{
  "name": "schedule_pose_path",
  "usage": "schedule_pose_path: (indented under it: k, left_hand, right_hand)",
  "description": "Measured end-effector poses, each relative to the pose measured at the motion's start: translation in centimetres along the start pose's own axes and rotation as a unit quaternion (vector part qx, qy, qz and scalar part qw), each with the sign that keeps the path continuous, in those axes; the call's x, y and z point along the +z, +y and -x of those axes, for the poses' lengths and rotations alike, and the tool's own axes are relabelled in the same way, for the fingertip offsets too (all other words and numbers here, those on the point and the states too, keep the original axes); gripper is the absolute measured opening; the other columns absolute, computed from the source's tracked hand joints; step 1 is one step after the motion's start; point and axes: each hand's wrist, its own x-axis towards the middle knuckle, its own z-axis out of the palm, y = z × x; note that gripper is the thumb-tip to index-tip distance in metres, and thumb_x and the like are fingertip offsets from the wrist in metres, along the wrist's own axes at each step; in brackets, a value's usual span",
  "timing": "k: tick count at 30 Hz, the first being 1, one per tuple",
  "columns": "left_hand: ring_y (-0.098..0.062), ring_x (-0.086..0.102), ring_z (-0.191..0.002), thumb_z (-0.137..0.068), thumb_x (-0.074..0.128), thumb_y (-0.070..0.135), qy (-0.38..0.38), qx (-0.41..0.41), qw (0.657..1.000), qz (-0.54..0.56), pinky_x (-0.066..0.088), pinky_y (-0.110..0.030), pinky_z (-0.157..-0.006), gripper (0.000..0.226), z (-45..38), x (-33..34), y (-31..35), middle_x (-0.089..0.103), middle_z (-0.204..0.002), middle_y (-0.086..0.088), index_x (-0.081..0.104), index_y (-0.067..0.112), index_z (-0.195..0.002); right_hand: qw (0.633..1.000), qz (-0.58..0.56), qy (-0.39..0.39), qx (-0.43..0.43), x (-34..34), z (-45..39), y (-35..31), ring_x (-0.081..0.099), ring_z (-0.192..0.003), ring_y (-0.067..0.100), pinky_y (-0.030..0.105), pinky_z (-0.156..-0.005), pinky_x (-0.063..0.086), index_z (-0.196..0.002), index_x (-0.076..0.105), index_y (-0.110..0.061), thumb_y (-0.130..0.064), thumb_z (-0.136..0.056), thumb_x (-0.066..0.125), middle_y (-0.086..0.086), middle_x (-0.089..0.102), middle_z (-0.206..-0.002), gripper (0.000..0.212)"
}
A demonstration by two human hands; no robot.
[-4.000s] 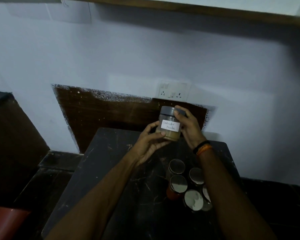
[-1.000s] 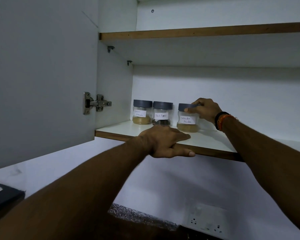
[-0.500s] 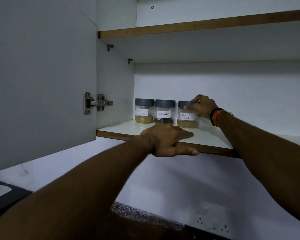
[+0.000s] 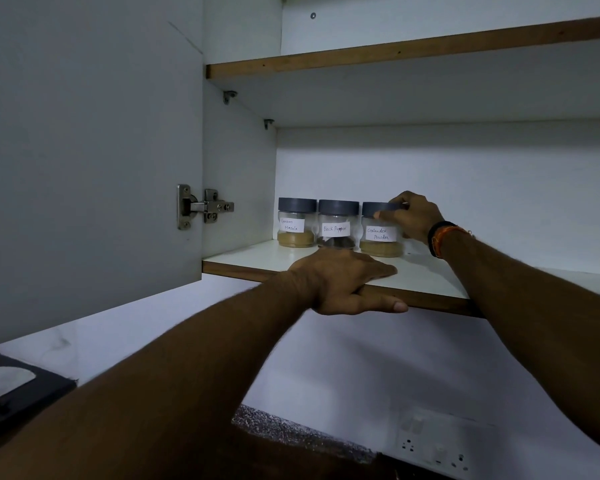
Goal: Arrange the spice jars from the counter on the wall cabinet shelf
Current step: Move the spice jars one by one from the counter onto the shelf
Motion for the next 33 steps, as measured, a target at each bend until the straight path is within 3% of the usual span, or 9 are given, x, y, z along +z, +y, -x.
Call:
schedule_pose_path:
  k: [4, 7, 17, 21, 24, 30, 33]
  left_hand:
    - [-0.022, 0.051, -0.134, -0.086, 0.029, 0.079, 0.004, 0.002, 1.000, 0.008, 0.044, -0.042, -0.107, 0.084, 0.0, 0.1, 0.0, 0.052, -0.149, 0.000, 0.040, 0.029, -0.151]
    - [-0.021, 0.050, -0.134, -0.087, 0.031, 0.079, 0.005, 0.001, 1.000, 0.013, 0.043, -0.041, -0.107, 0.082, 0.0, 0.0, -0.2, 0.053, -0.149, 0.000, 0.040, 0.029, -0.151]
    - [-0.023, 0.031, -0.148, -0.086, 0.039, 0.079, -0.062, -0.054, 0.992, 0.098, 0.024, -0.048, -0.120, 0.079, -0.1, -0.3, 0.4, 0.034, -0.161, 0.001, 0.030, 0.038, -0.154]
    - [-0.025, 0.027, -0.149, -0.088, 0.042, 0.076, -0.067, -0.089, 0.987, 0.117, 0.022, -0.047, -0.121, 0.074, 0.0, -0.4, 1.2, 0.029, -0.163, 0.001, 0.028, 0.045, -0.153]
    - [-0.027, 0.027, -0.149, -0.092, 0.042, 0.070, -0.064, -0.107, 0.985, 0.120, 0.022, -0.048, -0.121, 0.068, 0.2, -0.3, 2.2, 0.028, -0.164, -0.001, 0.028, 0.045, -0.153]
    - [-0.026, 0.033, -0.147, -0.100, 0.029, 0.062, -0.062, -0.128, 0.988, 0.053, 0.029, -0.053, -0.115, 0.061, 0.6, -0.1, 4.0, 0.033, -0.161, 0.002, 0.020, 0.042, -0.156]
    - [-0.031, 0.034, -0.144, -0.100, 0.034, 0.056, -0.035, -0.128, 0.991, 0.002, 0.026, -0.058, -0.111, 0.060, 1.4, 0.4, 5.6, 0.033, -0.160, -0.001, 0.019, 0.037, -0.156]
  right_hand:
    - [0.999, 0.043, 0.009, -0.023, -0.4, 0.8, 0.1, 0.051, -0.127, 0.034, 0.041, -0.103, 0.044, -0.142, 0.047, -0.016, -0.050, -0.088, 0.069, 0.013, 0.053, -0.142, 0.068]
    - [0.997, 0.062, 0.037, -0.018, -0.9, 1.6, -0.1, 0.049, -0.130, 0.036, 0.043, -0.105, 0.042, -0.145, 0.042, -0.016, -0.053, -0.091, 0.064, 0.017, 0.047, -0.145, 0.069]
    - [0.994, 0.091, 0.040, -0.044, -2.5, 8.1, -2.0, 0.052, -0.125, 0.032, 0.036, -0.099, 0.041, -0.135, 0.055, -0.015, -0.041, -0.093, 0.064, 0.015, 0.051, -0.139, 0.050]
    - [0.991, 0.114, 0.042, -0.050, -3.8, 11.7, -2.4, 0.054, -0.121, 0.028, 0.029, -0.090, 0.037, -0.130, 0.059, -0.019, -0.046, -0.090, 0.066, 0.012, 0.054, -0.135, 0.048]
    - [0.989, 0.124, 0.051, -0.055, -5.1, 14.2, -3.1, 0.056, -0.118, 0.026, 0.030, -0.092, 0.041, -0.126, 0.061, -0.019, -0.046, -0.090, 0.066, 0.010, 0.056, -0.132, 0.046]
    - [0.985, 0.116, 0.088, -0.088, -6.9, 20.1, -3.9, 0.057, -0.116, 0.023, 0.030, -0.094, 0.043, -0.121, 0.064, -0.017, -0.036, -0.091, 0.068, 0.008, 0.060, -0.126, 0.036]
    - [0.982, 0.110, 0.106, -0.114, -7.3, 23.5, -3.8, 0.057, -0.115, 0.025, 0.035, -0.096, 0.046, -0.120, 0.066, -0.015, -0.027, -0.091, 0.068, 0.008, 0.061, -0.122, 0.031]
